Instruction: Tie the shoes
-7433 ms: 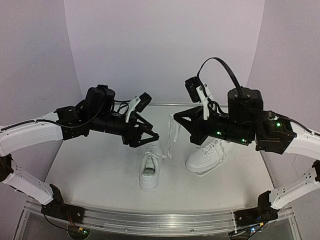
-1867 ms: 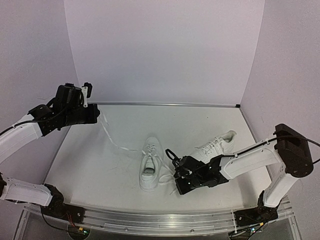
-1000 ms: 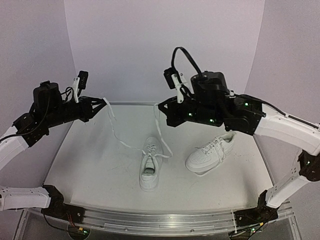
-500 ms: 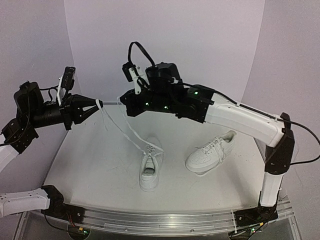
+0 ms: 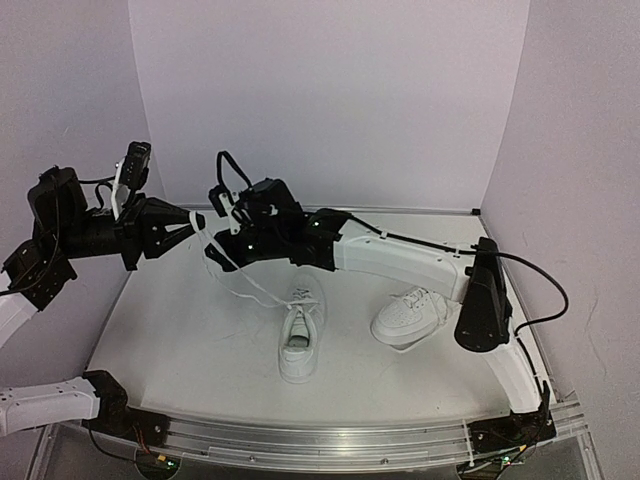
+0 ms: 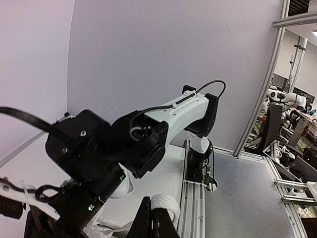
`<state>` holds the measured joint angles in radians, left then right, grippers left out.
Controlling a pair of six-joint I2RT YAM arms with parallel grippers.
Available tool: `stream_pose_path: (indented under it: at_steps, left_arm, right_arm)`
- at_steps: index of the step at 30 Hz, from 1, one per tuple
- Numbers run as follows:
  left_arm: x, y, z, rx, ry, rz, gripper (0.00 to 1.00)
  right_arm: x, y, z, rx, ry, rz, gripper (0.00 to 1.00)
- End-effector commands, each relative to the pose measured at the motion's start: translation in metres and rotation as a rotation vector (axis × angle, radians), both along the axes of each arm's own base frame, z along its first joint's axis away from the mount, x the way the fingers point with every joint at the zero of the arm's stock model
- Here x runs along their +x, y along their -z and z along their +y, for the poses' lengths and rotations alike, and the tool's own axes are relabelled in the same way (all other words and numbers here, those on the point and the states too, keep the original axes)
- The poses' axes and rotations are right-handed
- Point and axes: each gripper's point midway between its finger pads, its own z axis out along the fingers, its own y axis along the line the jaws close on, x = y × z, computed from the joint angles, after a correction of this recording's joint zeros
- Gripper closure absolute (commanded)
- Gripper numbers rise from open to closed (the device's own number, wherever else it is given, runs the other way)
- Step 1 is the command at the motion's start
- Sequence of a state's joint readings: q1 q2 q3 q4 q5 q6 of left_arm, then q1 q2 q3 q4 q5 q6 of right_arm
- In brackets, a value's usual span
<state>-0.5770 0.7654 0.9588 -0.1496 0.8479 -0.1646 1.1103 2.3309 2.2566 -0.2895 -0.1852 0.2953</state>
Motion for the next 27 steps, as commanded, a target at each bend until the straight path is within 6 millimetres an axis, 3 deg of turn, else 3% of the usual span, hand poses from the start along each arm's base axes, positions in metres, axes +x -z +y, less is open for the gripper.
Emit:
stream_pose_path:
  at_steps: [1, 3, 6, 12, 15, 22, 27]
  left_arm:
    - [-0.009, -0.006, 0.002, -0.003, 0.029, -0.039, 1.0]
    - [-0.008, -0.003, 0.002, 0.003, 0.027, -0.034, 1.0]
    - [-0.006, 0.0, 0.0, 0.009, 0.028, -0.027, 1.0]
    - [0.011, 0.012, -0.006, 0.035, -0.012, 0.028, 1.0]
    - [0.033, 0.023, -0.011, 0.054, -0.075, 0.094, 1.0]
    - [0.097, 0.058, -0.025, 0.095, -0.254, 0.302, 1.0]
    - [0.148, 0.086, -0.022, 0.103, -0.479, 0.492, 1.0]
  right_arm:
    - [-0.015, -0.015, 0.012, 0.088, -0.072, 0.077, 0.65]
    - [-0.017, -0.02, 0.007, 0.09, -0.07, 0.081, 0.53]
    - [-0.017, -0.03, -0.004, 0.097, -0.057, 0.078, 0.45]
    - [-0.012, -0.056, -0.041, 0.116, -0.021, 0.067, 0.43]
    - [-0.003, -0.071, -0.075, 0.119, 0.032, 0.041, 0.42]
    - [0.025, -0.034, -0.168, 0.024, 0.201, 0.055, 0.43]
    - [0.015, -0.006, -0.203, -0.038, 0.218, 0.053, 0.45]
